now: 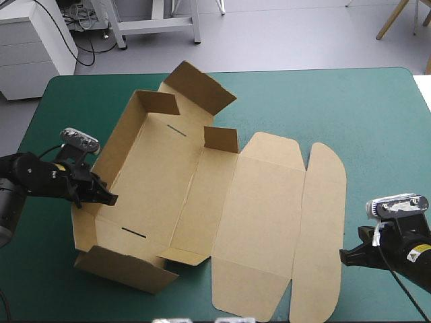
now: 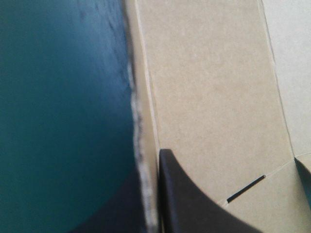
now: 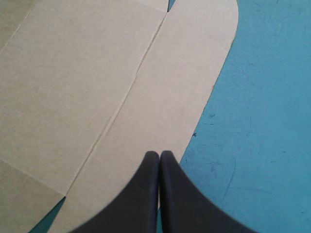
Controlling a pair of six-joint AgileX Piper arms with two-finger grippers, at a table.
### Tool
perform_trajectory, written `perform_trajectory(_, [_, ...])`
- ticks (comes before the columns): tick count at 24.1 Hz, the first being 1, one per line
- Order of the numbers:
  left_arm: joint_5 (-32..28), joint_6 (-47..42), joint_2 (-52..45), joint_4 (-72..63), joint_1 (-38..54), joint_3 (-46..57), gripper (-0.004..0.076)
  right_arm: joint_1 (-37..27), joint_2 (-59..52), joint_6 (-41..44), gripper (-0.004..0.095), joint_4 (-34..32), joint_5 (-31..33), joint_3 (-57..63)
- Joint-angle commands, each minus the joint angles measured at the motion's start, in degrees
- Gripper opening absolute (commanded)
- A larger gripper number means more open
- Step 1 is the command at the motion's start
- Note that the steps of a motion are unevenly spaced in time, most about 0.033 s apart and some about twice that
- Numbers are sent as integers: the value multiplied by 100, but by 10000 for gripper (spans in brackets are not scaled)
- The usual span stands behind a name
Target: Fold the box
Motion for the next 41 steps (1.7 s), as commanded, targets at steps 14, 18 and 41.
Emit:
perform_trajectory(14, [-4052, 647, 893, 3057, -4103, -739, -10, 7, 47, -42, -19, 39, -214, -154])
perform_trajectory(18, [-4307, -553, 1133, 4868, -4368, -863, -10, 7, 47, -42, -20, 39, -214, -154])
perform_trajectory(41, [-2403, -4962, 1795, 10478, -5978, -453, -10, 7, 47, -423, -15, 39, -129, -154])
